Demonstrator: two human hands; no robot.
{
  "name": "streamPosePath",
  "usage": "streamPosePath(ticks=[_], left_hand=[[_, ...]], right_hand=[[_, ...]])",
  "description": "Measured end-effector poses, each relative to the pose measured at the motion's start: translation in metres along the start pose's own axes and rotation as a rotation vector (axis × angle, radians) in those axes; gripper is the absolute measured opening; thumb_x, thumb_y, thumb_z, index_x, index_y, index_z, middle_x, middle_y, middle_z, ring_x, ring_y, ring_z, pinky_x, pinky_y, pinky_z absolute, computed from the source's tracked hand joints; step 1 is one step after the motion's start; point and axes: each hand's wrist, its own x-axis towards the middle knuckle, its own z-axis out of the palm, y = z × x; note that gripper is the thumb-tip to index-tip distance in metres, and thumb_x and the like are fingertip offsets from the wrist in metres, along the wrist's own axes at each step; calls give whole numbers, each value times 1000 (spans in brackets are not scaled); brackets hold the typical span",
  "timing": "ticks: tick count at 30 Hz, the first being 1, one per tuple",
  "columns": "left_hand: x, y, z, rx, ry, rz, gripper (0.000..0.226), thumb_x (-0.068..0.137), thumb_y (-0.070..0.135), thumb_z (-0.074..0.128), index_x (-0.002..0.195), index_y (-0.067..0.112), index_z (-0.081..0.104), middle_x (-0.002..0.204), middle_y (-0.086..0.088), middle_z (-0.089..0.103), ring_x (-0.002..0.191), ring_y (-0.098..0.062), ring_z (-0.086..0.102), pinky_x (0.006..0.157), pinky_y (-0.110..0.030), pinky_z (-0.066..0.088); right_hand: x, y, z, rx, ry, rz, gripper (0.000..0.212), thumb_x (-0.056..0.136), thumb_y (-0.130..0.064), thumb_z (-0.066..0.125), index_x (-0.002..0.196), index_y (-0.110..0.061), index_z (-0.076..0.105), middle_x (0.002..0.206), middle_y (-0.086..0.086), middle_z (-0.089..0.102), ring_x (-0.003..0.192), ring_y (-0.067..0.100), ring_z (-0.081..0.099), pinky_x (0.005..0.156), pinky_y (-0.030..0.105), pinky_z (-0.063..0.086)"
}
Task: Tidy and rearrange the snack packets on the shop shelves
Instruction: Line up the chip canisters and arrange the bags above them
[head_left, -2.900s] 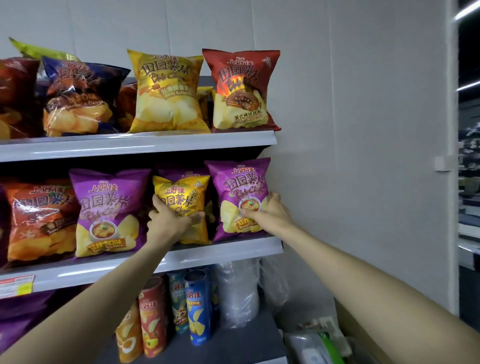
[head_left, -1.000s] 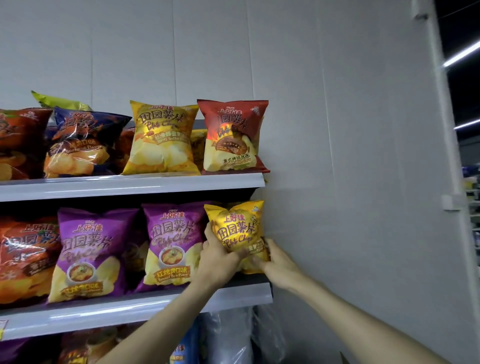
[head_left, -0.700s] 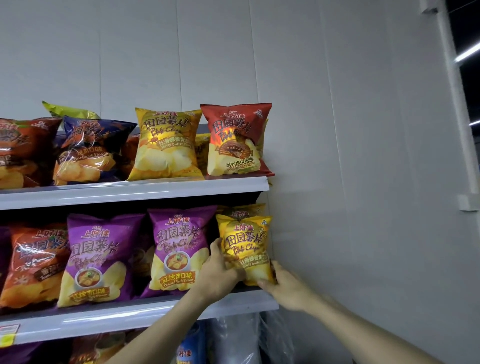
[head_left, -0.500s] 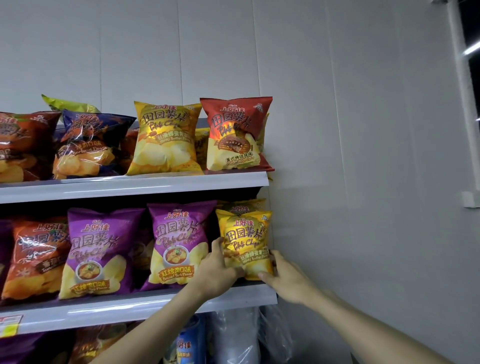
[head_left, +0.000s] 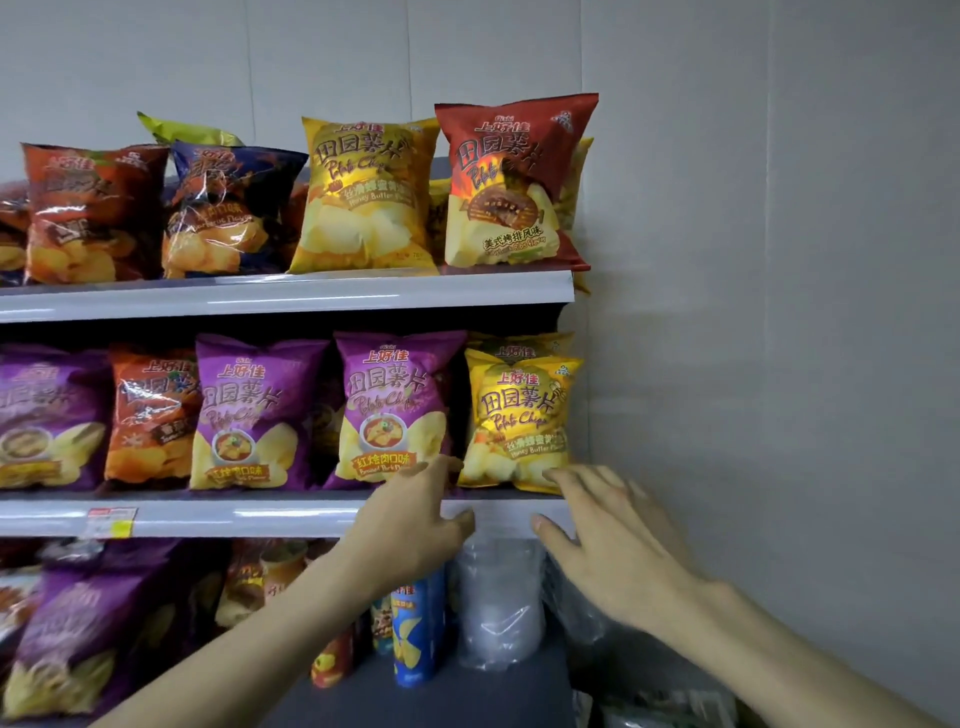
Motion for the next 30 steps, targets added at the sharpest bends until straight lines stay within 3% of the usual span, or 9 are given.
streamPosePath(ticks=[4,9,15,23,30], left_hand=[[-24,-7,-5,122,-34,-45,54,94,48,58,144,28,49,135,2,62,123,-26,58,99,-43,52],[-48,-35,-15,219,14,-91,54,96,51,52,148,35,51,139,10,61,124,-19,60,100,-40,52],[-64,-97,-44,244,80,-140,54,96,58,53,145,36,53,135,13,66,123,-16,62,99,-36,51],[-76,-206,-97,216,87,-219,61,94,62,55,151,38,48,142,14,61,128,-17,59,102,-38,50],[-64,-300,-133,219,140,-266,67,91,58,53,151,29,45,140,4,59,128,-25,57,95,-41,52]], right_hand=[[-5,-26,12,-4,-29,-48,79,89,-66,4,143,-30,49,138,-8,57,130,18,49,104,36,41],[8,-73,30,56,-51,-77,81,89,-68,5,144,-28,51,136,-7,59,128,18,51,107,36,42],[31,-136,42,31,-68,-123,66,96,-67,19,140,-30,52,131,-10,60,125,16,51,105,36,42],[93,-225,55,66,35,-156,61,104,-63,29,154,-29,37,149,-10,48,139,14,41,113,31,33],[138,-282,84,255,95,-78,69,103,-57,45,160,-27,22,165,-8,31,146,16,38,115,32,37]])
